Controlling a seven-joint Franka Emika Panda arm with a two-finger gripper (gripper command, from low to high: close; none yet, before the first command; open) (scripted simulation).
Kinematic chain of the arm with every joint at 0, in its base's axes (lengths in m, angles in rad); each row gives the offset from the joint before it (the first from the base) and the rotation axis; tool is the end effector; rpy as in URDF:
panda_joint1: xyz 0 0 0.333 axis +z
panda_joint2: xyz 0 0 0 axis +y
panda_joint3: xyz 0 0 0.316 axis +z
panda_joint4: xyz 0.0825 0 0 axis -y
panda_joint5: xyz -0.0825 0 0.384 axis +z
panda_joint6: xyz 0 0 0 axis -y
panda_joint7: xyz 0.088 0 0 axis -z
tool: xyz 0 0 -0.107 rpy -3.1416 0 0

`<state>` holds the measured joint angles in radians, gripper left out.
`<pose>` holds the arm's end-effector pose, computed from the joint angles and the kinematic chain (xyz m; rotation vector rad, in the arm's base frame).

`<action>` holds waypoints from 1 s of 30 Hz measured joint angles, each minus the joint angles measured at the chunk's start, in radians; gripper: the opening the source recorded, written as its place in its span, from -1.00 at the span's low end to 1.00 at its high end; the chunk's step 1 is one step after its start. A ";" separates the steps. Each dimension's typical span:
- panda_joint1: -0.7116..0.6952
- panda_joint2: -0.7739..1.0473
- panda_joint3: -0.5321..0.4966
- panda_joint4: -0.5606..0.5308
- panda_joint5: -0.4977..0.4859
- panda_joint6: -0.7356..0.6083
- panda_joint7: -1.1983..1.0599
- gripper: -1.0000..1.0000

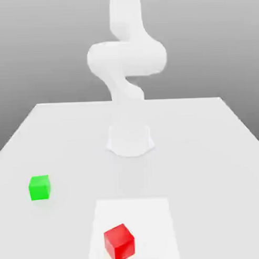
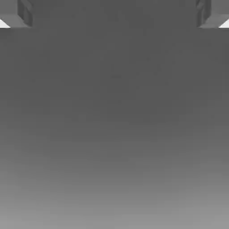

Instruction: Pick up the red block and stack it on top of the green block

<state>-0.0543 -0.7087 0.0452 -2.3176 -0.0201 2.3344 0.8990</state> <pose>0.3810 0.0020 0.6724 -2.4459 1.1806 -0.9605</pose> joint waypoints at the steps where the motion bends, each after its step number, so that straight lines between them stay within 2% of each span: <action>1: -0.022 0.039 0.019 -0.007 -0.010 0.014 0.044 0.00; 7: -0.133 0.261 0.109 -0.049 -0.074 0.096 0.294 0.00; 13: -0.203 0.482 0.159 -0.090 -0.140 0.175 0.544 0.00; 19: -0.235 0.695 0.163 -0.133 -0.165 0.258 0.763 0.00; 25: -0.230 0.891 0.158 -0.175 -0.094 0.352 0.906 0.00; 29: -0.201 1.033 0.119 -0.160 -0.132 0.462 0.960 0.00; 30: -0.188 1.069 0.103 -0.154 -0.147 0.492 0.971 -1.00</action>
<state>-0.2426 0.3607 0.1481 -2.4721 -0.1673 2.8267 1.8701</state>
